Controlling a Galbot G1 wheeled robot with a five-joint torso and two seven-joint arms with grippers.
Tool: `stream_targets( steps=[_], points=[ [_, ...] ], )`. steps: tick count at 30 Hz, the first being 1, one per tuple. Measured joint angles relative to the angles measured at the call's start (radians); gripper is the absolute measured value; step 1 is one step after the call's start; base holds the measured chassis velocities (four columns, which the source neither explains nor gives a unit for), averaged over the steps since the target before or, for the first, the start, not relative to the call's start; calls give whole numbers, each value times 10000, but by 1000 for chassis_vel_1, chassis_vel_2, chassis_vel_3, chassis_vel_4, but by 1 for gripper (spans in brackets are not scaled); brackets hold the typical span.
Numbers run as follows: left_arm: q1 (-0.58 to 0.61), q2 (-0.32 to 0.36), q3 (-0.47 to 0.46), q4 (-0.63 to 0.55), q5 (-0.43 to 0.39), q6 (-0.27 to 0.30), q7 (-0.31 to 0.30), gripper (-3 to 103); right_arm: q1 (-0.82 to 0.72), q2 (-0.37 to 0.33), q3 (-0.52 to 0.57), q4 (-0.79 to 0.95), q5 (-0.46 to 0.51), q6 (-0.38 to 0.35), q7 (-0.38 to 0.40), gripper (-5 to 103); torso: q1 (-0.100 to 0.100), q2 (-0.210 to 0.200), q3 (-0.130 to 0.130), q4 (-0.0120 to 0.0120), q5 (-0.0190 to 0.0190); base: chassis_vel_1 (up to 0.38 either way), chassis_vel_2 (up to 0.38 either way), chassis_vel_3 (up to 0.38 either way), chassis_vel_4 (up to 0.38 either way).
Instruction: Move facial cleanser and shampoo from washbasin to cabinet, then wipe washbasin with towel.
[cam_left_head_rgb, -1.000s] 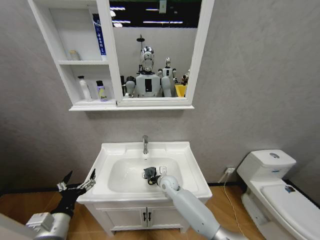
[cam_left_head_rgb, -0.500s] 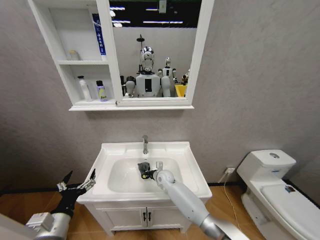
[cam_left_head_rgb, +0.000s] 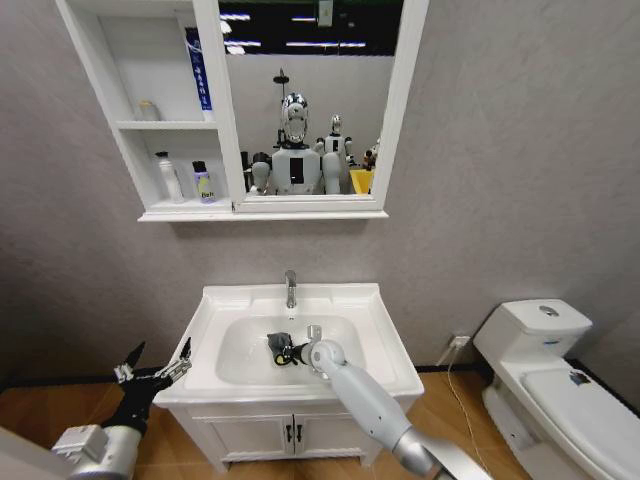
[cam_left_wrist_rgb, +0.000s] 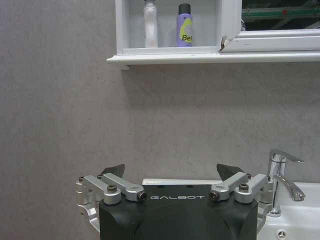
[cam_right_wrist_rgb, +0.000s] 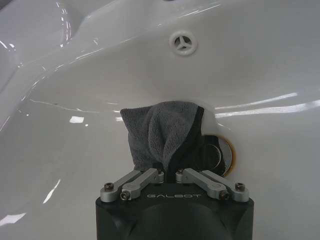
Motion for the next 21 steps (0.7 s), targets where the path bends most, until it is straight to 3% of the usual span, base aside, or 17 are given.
stream_targets(
  steps=[10, 21],
  points=[
    [0, 0, 0, 0, 0, 0, 0, 100, -90, -76, 187, -65, 16, -79, 91, 4, 0, -1, 0, 0, 0, 0, 0, 0, 0],
    [0, 0, 0, 0, 0, 0, 0, 100, -557, -853, 170, 1156, 133, -462, 1179, 4, 0, 0, -1, 0, 1, 0, 0, 0, 0]
  ],
)
